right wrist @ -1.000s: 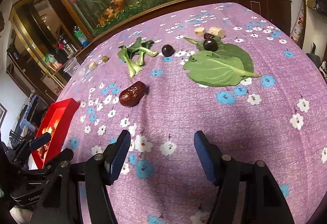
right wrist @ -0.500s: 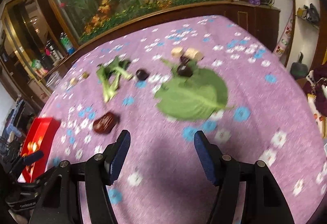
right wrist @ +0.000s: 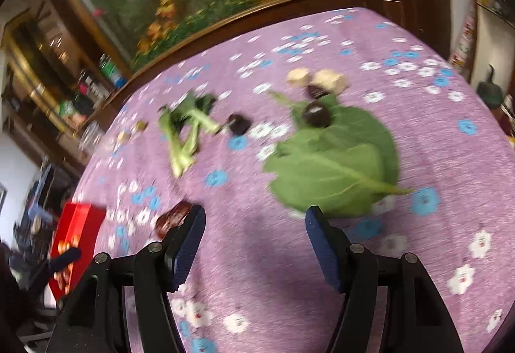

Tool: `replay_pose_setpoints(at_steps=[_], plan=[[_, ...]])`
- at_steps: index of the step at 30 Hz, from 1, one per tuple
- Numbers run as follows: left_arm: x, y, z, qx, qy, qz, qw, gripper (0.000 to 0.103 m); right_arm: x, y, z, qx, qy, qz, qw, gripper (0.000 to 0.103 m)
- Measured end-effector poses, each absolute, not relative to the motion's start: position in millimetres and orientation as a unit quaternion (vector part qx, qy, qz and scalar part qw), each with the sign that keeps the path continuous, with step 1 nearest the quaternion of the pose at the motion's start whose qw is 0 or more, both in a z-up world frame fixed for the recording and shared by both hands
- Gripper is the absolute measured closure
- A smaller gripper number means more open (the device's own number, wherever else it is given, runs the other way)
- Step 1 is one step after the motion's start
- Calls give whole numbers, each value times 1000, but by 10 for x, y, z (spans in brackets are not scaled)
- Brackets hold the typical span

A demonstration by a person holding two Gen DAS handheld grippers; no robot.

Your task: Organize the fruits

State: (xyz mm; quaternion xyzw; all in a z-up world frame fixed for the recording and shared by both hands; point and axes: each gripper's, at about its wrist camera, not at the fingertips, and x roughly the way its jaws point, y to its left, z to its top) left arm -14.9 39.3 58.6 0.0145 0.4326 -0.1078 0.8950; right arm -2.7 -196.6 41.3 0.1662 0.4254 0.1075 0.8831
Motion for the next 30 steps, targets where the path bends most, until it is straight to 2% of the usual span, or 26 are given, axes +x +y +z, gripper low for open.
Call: replay_pose_setpoints(at_steps=[9, 13, 16, 20, 25, 30], plan=[[-245, 617, 519, -19, 441, -99, 892, 18, 218, -1436, 351, 169, 439, 166, 867, 34], [-305, 773, 540, -27, 437, -90, 895, 18, 260, -1315, 220, 234, 460, 284, 808, 34], [-378, 972, 623, -33, 425, -80, 901, 18, 179, -1406, 327, 283, 434, 366, 773, 34], [-550, 1439, 887, -51, 389, -39, 919, 18, 132, -1636, 398, 292, 410, 328, 800, 34], [-801, 2216, 1214, -112, 342, 52, 932, 18, 164, -1781, 208, 314, 427, 277, 801, 34], [-919, 2597, 1233, -158, 325, 100, 927, 17, 170, -1877, 246, 307, 422, 257, 814, 34]])
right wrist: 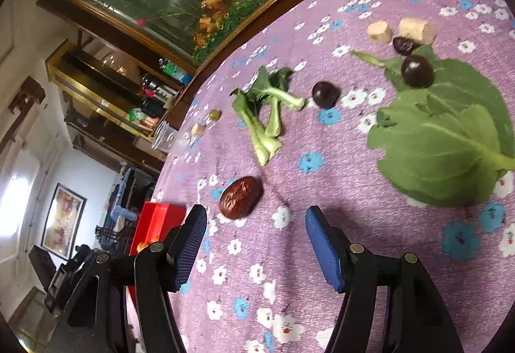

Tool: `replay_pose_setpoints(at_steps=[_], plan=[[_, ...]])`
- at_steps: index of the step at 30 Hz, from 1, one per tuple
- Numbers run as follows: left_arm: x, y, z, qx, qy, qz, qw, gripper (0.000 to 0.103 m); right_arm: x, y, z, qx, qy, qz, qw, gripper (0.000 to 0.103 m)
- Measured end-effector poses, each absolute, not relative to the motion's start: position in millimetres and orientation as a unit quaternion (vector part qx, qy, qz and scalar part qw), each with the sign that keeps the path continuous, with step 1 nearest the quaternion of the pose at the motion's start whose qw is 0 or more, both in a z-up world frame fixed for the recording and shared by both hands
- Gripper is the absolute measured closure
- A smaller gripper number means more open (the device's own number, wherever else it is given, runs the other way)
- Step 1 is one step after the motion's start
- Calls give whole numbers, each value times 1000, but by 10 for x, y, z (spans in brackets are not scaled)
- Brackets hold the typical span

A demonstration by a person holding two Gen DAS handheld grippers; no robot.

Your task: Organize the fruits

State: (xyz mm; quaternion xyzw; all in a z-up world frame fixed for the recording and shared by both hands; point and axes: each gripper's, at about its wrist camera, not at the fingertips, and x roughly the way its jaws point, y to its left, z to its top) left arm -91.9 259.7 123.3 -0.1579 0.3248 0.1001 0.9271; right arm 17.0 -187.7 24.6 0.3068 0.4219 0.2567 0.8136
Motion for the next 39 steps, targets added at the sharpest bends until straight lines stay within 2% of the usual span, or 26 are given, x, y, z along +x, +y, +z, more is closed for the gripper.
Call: replay_pose_setpoints(at_steps=[6, 10, 12, 20, 28, 32, 39], plan=[[-876, 2583, 1104, -165, 342, 89, 921, 17, 102, -2344, 407, 322, 367, 178, 854, 34], [-843, 2532, 1055, -157, 348, 82, 921, 17, -78, -2854, 551, 342, 305, 69, 886, 26], [-830, 2517, 1031, -156, 352, 79, 920, 17, -137, -2999, 577, 344, 292, 33, 892, 26], [-828, 2477, 955, -155, 364, 60, 917, 17, -45, -2787, 591, 286, 317, 24, 904, 26], [-987, 2575, 1026, -170, 356, 46, 918, 17, -257, -2905, 756, 223, 257, -102, 935, 26], [-1081, 2649, 1138, -183, 352, 31, 917, 10, -372, -3021, 764, 234, 265, -126, 927, 26], [-1300, 2895, 1451, -219, 317, 29, 922, 10, -702, -3006, 1095, 185, 264, -115, 940, 26]])
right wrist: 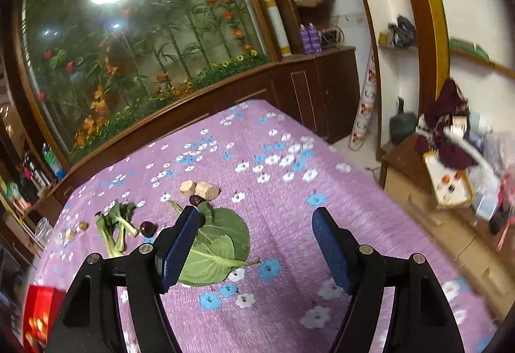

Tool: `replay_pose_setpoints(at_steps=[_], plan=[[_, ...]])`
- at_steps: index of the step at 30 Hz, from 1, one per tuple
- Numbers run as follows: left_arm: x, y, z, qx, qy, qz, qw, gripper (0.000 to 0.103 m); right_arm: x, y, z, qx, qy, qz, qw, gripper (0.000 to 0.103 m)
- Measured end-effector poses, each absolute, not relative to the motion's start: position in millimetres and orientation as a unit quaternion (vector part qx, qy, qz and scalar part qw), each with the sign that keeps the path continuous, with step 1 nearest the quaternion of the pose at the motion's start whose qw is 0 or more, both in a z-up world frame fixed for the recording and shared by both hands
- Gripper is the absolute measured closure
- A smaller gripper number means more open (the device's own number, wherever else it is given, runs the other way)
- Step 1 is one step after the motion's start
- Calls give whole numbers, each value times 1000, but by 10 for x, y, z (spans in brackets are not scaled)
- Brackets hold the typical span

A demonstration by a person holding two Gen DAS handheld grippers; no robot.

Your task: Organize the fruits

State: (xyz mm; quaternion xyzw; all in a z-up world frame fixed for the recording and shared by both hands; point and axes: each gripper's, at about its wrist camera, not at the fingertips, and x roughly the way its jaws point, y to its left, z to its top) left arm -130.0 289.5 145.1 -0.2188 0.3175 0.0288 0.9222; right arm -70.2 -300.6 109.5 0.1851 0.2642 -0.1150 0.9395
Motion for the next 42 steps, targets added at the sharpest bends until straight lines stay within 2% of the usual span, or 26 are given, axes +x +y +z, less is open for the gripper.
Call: replay_pose_setpoints(at_steps=[10, 14, 18, 25, 31, 42], plan=[[-1447, 2882, 2471, -40, 245, 138, 959, 10, -852, -2713, 2361, 114, 195, -52, 973, 20], [-1300, 2860, 2798, 5, 216, 148, 965, 9, -757, -2278, 2538, 91, 191, 4, 977, 15], [-1109, 2902, 2813, -17, 221, 126, 967, 9, -611, -1783, 2307, 93, 218, 65, 969, 14], [-811, 2822, 2446, 3, 254, 108, 961, 9, -246, -1119, 1465, 93, 308, 112, 940, 14], [-504, 2949, 2157, -29, 291, 98, 951, 9, -48, -852, 949, 65, 349, 112, 928, 14], [621, 2693, 1891, -61, 341, 21, 938, 9, 297, -659, 432, 117, 401, 123, 900, 14]])
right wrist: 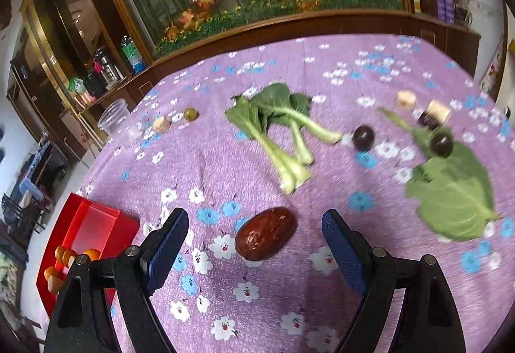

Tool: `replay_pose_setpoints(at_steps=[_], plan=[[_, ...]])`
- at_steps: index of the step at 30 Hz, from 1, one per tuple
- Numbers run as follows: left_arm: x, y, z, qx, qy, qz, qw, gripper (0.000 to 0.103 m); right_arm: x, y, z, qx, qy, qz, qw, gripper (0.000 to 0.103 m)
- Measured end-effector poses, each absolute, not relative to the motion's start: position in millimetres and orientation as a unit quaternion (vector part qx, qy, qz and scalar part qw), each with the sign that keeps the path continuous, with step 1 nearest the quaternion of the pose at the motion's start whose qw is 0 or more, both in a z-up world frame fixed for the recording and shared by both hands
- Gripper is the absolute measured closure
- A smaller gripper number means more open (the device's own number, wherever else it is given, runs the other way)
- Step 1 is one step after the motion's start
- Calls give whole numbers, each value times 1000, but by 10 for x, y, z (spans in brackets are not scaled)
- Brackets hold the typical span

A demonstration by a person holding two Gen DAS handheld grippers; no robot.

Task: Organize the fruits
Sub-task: 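Grasp the brown round ball with the left tool while the right tool grasps the large red date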

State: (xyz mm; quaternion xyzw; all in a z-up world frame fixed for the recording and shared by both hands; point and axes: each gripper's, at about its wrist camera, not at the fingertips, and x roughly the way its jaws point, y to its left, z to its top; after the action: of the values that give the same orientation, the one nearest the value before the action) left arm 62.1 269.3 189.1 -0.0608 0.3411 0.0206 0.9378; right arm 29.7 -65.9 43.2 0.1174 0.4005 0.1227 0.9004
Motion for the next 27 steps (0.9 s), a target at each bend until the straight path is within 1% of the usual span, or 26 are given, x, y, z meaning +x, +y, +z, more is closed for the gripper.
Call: replay_pose_setpoints(at_steps=[6, 8, 10, 11, 12, 13, 18, 21, 25, 27], plan=[[1442, 2344, 1388, -75, 392, -20, 917, 10, 298, -560, 304, 72, 402, 126, 904, 15], [1667, 2201, 1205, -65, 403, -27, 912, 10, 296, -531, 288, 57, 400, 128, 906, 19], [1890, 2057, 1013, -48, 417, -29, 907, 10, 294, -501, 258, 51, 403, 136, 904, 27], [1979, 2005, 924, -40, 424, -32, 904, 10, 298, -483, 240, 47, 406, 140, 902, 30], [2070, 1944, 826, -31, 431, -33, 901, 10, 297, -470, 228, 44, 408, 142, 901, 34], [2148, 1897, 737, -20, 437, -29, 899, 10, 298, -456, 216, 40, 410, 143, 900, 35], [2453, 1824, 416, 11, 452, -6, 892, 10, 319, -440, 195, 40, 416, 149, 896, 35], [2574, 1893, 313, -8, 483, -7, 876, 10, 329, -425, 184, 38, 420, 151, 894, 35], [2670, 1960, 249, -20, 505, 9, 863, 10, 316, -331, 178, 13, 421, 151, 895, 34], [2745, 2048, 119, -50, 543, 21, 838, 10, 309, -291, 173, 1, 421, 151, 894, 34]])
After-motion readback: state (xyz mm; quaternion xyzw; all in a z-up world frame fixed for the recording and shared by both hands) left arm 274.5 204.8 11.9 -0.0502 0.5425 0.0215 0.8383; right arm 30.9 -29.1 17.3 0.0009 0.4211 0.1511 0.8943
